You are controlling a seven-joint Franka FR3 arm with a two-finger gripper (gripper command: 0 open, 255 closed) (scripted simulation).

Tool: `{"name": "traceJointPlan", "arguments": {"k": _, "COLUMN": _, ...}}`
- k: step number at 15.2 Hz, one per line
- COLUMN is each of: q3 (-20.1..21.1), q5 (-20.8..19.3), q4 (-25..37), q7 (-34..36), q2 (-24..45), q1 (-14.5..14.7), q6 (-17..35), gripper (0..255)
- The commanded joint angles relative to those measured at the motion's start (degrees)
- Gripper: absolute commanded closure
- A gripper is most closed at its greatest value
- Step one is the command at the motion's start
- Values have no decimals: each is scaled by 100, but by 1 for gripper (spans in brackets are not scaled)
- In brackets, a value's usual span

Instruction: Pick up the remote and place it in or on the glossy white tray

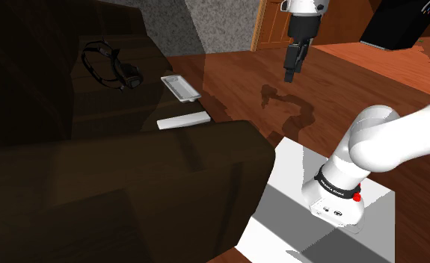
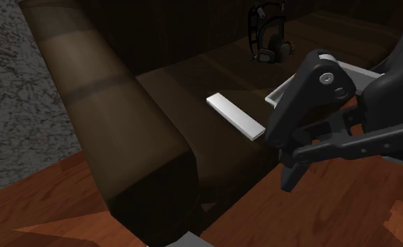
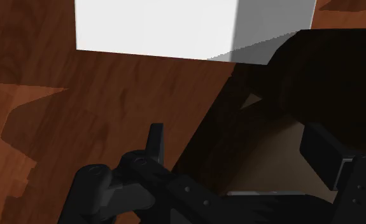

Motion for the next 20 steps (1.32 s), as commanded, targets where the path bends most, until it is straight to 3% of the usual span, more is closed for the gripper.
{"name": "traceJointPlan", "arguments": {"k": 1, "q3": 0, "q5": 0, "q4": 0, "q7": 0, "q2": 0, "q1": 0, "q6": 0, "gripper": 0}}
{"name": "traceJointPlan", "arguments": {"k": 10, "q3": -113, "q5": -63, "q4": 90, "q7": -1095, "q2": 1569, "q1": 409, "q6": 1694, "gripper": 0}}
{"name": "traceJointPlan", "arguments": {"k": 20, "q3": -38, "q5": 14, "q4": 848, "q7": -2230, "q2": 3502, "q1": 820, "q6": 3110, "gripper": 0}}
